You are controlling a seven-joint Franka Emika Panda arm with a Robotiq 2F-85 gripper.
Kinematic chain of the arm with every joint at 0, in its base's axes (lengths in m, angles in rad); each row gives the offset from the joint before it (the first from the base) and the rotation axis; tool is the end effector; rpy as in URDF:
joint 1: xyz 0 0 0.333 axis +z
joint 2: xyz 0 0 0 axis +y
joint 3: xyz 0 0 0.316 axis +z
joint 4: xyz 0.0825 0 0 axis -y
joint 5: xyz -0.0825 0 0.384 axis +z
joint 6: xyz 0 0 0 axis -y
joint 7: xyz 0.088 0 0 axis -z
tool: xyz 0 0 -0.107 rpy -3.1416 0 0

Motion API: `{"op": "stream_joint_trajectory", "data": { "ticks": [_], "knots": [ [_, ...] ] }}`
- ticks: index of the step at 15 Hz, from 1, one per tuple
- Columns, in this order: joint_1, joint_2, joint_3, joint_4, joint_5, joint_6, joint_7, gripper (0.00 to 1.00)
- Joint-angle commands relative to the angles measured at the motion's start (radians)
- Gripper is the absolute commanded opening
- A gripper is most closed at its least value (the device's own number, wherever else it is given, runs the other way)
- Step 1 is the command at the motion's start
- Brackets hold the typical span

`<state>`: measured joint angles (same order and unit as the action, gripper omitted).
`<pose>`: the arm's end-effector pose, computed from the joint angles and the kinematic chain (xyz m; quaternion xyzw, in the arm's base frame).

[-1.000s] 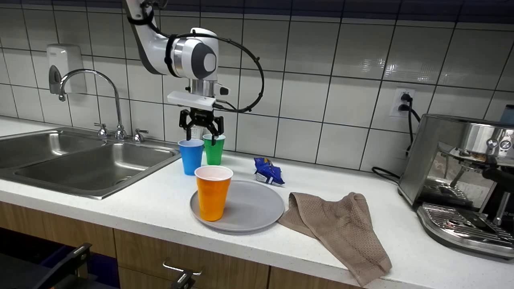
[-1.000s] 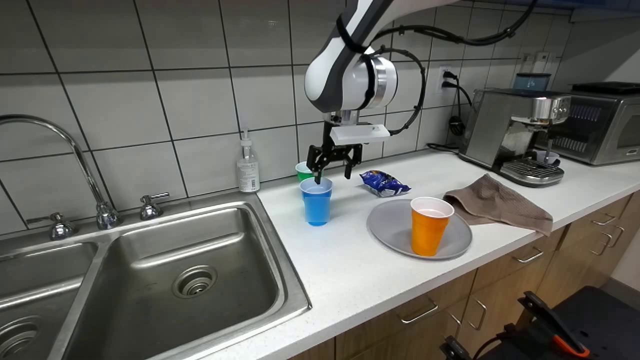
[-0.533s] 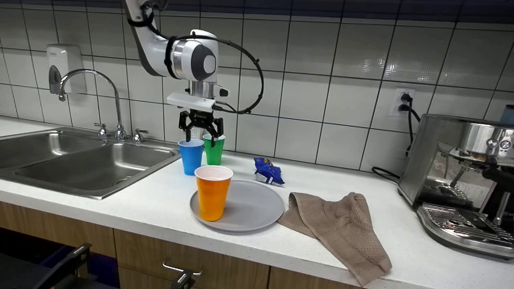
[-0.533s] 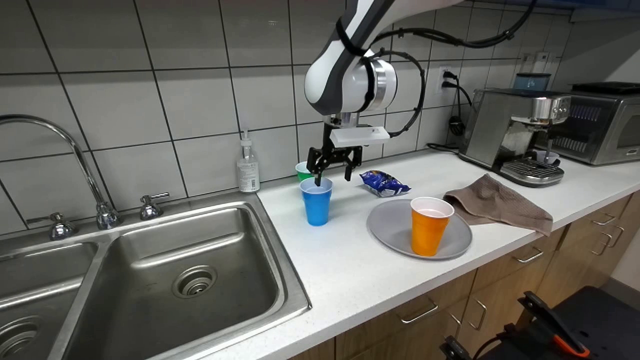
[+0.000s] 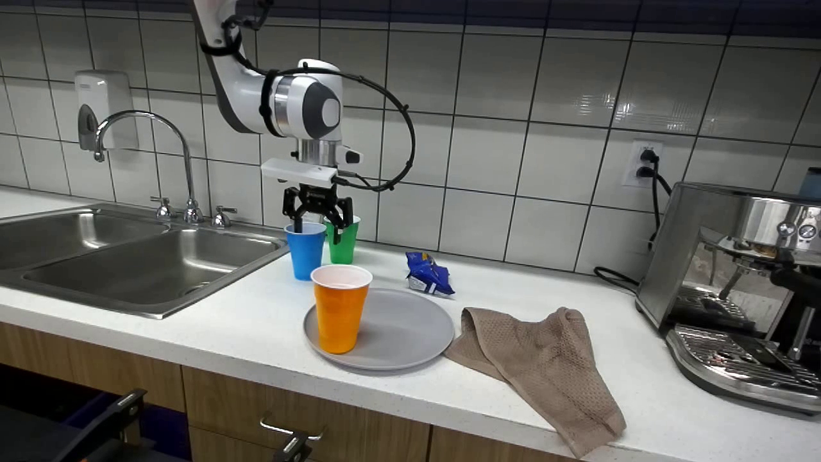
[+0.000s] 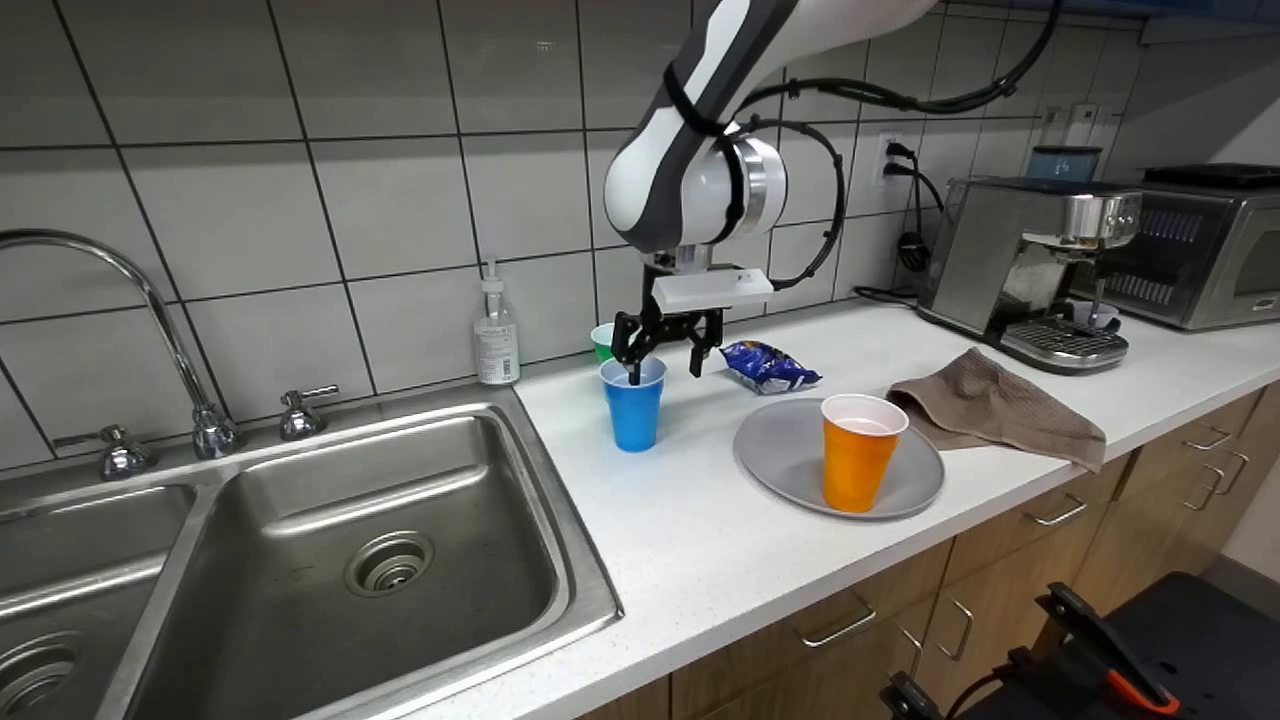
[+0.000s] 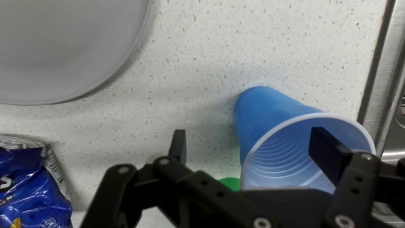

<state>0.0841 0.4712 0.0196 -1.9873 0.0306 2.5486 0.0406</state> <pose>0.6174 0.0634 0.2327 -0.9987 -0.0180 -0.0439 0.0167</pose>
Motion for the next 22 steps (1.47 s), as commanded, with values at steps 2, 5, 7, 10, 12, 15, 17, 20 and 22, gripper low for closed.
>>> {"op": "stream_joint_trajectory", "data": {
  "ticks": [2, 5, 7, 10, 12, 15, 17, 20, 22],
  "knots": [
    [0.015, 0.000, -0.017, 0.004, -0.026, 0.010, 0.058, 0.66],
    [0.014, 0.001, -0.021, 0.004, -0.026, 0.011, 0.068, 0.42],
    [0.015, 0.002, -0.023, 0.004, -0.027, 0.009, 0.074, 0.27],
    [0.016, 0.004, -0.025, 0.005, -0.028, 0.008, 0.080, 0.03],
    [0.015, 0.005, -0.025, 0.005, -0.027, 0.008, 0.081, 0.00],
    [0.018, 0.004, -0.026, 0.006, -0.028, 0.007, 0.085, 0.01],
    [0.017, 0.003, -0.025, 0.005, -0.026, 0.007, 0.087, 0.01],
    [0.011, -0.006, -0.021, 0.001, -0.014, 0.006, 0.086, 0.01],
    [0.008, -0.015, -0.019, -0.002, -0.008, 0.003, 0.091, 0.01]
  ]
}}
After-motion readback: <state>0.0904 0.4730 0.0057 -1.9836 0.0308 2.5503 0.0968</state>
